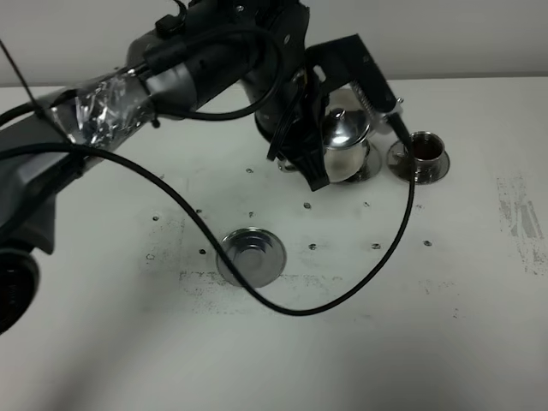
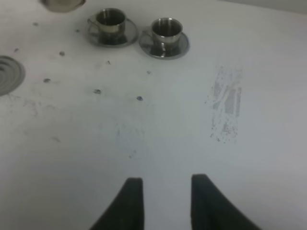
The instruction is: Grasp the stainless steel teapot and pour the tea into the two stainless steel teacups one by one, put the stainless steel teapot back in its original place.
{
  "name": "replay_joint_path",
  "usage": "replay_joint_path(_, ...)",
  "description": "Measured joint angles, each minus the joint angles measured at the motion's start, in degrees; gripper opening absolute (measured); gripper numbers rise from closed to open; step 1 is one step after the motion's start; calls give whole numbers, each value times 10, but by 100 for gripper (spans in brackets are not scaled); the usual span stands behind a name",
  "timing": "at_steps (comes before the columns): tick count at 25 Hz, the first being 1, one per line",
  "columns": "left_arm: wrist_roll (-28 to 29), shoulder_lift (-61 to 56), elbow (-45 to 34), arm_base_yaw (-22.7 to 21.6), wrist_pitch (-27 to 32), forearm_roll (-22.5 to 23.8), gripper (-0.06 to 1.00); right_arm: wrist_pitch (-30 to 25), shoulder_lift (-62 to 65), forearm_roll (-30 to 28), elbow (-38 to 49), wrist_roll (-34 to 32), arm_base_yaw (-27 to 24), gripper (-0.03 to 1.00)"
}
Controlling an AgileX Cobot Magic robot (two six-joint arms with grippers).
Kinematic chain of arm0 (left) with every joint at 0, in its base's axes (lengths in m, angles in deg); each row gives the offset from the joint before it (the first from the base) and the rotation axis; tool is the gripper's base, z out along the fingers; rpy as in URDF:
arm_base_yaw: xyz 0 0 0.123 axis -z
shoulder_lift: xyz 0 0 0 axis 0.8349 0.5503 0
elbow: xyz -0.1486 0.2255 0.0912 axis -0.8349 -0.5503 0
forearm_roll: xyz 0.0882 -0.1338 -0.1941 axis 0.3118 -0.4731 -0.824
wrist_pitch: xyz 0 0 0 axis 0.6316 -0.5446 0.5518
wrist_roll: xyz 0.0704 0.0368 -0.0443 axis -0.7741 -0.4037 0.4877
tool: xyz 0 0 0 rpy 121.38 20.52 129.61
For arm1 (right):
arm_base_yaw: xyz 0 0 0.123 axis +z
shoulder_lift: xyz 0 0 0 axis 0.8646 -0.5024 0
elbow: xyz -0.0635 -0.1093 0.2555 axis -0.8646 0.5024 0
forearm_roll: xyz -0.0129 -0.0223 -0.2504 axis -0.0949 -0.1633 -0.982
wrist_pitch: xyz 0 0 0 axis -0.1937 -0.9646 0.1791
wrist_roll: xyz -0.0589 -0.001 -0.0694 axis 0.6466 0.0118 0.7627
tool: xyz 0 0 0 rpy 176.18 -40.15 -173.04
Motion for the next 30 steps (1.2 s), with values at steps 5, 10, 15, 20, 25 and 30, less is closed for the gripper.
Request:
replay_joint_path(5,34,-60,-150,0,-72,16,18,0,0,0,0,0,0,23)
replay_joint_path(10,85,-87,-239,-1,-91,45,18,0,0,0,0,0,0,23)
replay_joint_path(15,108,-119,-312,-2,-133,51,18,0,0,0,0,0,0,23)
replay_joint_path(20,127,-129,-361,-3,-149,52,18,0,0,0,0,0,0,23)
replay_joint_path(25,132,-132,-393,-5,-171,52,18,0,0,0,0,0,0,23)
replay_joint_path(30,142,-133,-426,-21,-203,51,18,0,0,0,0,0,0,23)
